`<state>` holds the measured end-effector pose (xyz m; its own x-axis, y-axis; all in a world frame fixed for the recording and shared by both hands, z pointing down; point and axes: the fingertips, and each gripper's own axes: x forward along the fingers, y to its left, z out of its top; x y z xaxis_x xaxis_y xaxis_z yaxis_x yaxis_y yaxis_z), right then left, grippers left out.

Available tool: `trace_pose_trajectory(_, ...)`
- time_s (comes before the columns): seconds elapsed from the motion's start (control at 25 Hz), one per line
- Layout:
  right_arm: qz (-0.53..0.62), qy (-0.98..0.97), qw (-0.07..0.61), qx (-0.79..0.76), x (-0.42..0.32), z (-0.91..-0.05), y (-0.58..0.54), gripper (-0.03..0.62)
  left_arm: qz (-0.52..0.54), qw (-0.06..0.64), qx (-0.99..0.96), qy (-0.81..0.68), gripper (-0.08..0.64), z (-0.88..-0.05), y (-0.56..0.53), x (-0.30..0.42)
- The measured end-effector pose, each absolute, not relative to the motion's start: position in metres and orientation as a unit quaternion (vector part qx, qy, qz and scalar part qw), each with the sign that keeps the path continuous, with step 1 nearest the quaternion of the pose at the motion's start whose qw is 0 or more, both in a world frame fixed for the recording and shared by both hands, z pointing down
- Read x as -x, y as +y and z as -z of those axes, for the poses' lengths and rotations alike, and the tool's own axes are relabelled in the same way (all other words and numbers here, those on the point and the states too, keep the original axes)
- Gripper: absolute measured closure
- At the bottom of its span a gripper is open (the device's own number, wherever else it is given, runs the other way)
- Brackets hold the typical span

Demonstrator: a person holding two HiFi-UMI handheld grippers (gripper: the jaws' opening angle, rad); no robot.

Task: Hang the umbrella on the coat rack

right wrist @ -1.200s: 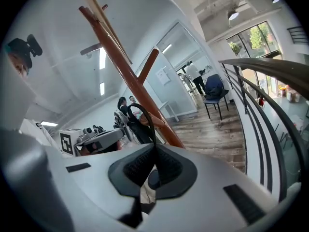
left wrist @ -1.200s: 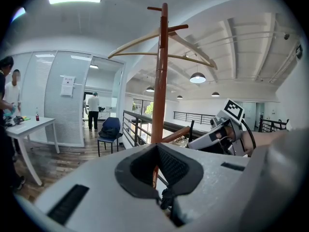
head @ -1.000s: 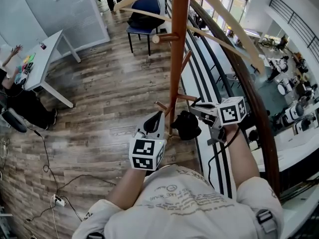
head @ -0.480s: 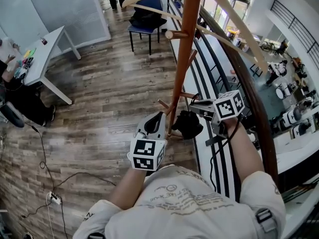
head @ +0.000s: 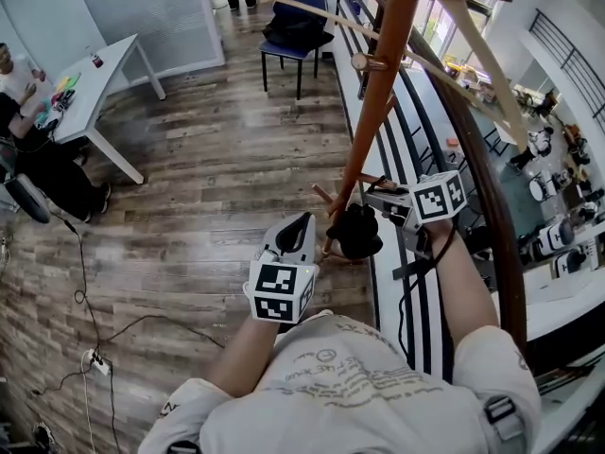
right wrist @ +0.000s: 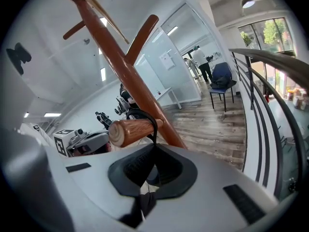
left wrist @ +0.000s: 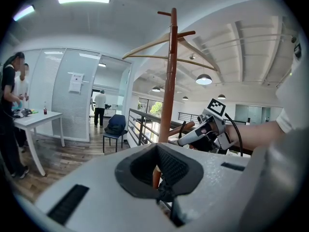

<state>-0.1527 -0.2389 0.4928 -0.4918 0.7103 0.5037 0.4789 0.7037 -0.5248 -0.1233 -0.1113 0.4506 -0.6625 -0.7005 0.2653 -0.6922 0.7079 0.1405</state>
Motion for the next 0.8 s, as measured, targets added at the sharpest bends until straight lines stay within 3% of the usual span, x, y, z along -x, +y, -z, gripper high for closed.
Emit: trace_pose_trajectory(0.8, -0.214, -0.867, 0.32, 0.317, 0.171, -0.522, -0.247, 0.588, -0.009, 0.162, -0.389, -0.907, 0.563, -0.458, -0.122, 0.13)
